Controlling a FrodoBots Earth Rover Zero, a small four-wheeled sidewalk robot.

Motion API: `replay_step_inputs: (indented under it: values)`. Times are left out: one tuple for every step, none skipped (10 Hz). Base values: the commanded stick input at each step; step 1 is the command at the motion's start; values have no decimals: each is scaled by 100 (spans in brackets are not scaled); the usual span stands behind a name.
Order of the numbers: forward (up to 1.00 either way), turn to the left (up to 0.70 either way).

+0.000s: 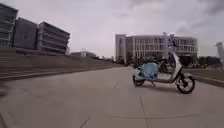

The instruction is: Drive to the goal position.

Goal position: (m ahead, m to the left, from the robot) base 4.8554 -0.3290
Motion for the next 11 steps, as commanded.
replay_step_inputs:
  values:
    - [70, 6]
    - [70, 14]
    - [70, 14]
    - [70, 14]
    - [70, 14]
    - [70, 14]
    - [70, 14]
    - [70, 12]
    - [70, 9]
    - [70, 3]
    - [70, 0]
